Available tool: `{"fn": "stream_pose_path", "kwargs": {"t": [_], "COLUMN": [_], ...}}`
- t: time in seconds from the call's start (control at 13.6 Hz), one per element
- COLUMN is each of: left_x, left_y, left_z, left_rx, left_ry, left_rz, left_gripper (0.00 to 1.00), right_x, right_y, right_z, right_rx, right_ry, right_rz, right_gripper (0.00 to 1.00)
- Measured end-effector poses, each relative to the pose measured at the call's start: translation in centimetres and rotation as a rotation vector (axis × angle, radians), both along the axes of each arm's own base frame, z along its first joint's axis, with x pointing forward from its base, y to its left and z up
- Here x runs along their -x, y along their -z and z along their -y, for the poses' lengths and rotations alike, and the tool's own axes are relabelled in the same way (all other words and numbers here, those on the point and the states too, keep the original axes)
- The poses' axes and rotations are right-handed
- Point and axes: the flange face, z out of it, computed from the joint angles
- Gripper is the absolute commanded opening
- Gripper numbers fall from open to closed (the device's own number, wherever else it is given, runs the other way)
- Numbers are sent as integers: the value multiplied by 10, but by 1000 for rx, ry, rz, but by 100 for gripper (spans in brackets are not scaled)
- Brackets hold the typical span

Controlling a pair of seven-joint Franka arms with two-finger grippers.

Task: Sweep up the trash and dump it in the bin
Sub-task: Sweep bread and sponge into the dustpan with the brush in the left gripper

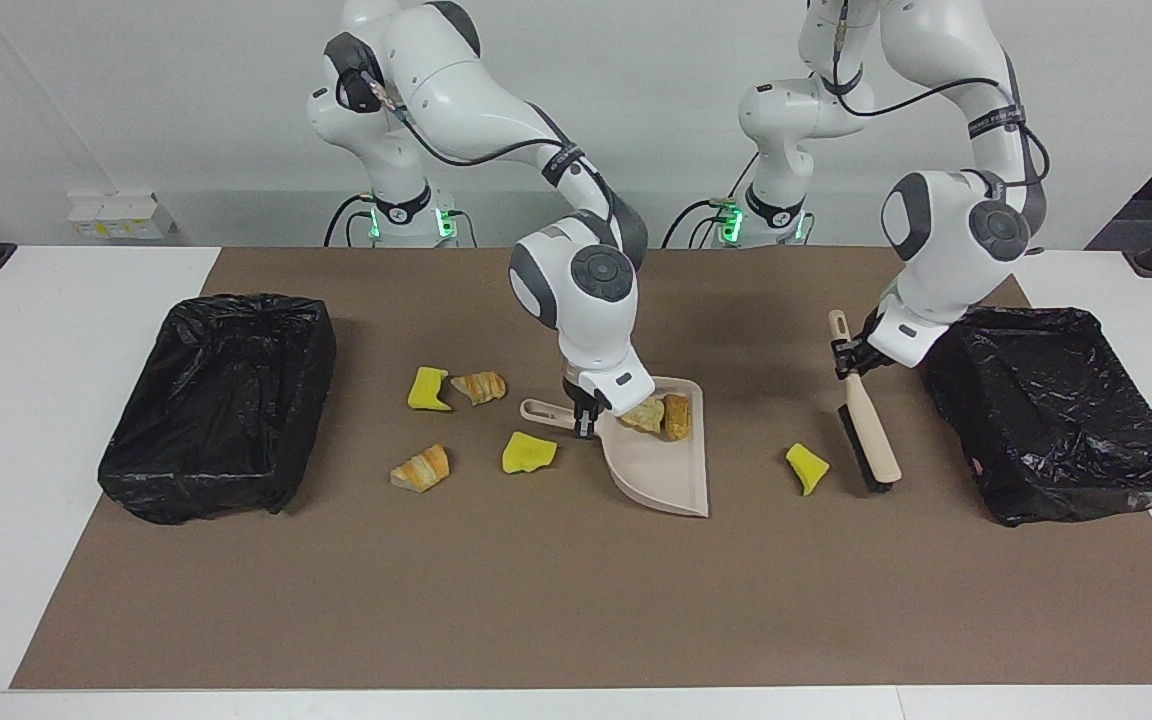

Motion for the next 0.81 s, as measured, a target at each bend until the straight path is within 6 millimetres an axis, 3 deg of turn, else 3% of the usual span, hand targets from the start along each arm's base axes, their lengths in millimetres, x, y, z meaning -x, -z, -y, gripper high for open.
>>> {"fn": "stream_pose_path", "kwargs": {"t": [0.15, 0.59, 0.81], "left_x": [9, 43, 58], "left_y": [14, 9, 0], "left_z": [39, 161, 197], "left_rx": [28, 171, 192], "left_ry": [40, 103, 127], "left_rz": [3, -4, 8], "left_gripper": [0, 0, 0], "right_x": [0, 0, 0], "right_y": [0, 0, 0], "right_z": [0, 0, 0], "right_rx": [0, -1, -1], "right_ry": [1, 1, 1], "right_rz": [1, 1, 1], "right_gripper": [0, 0, 0]}}
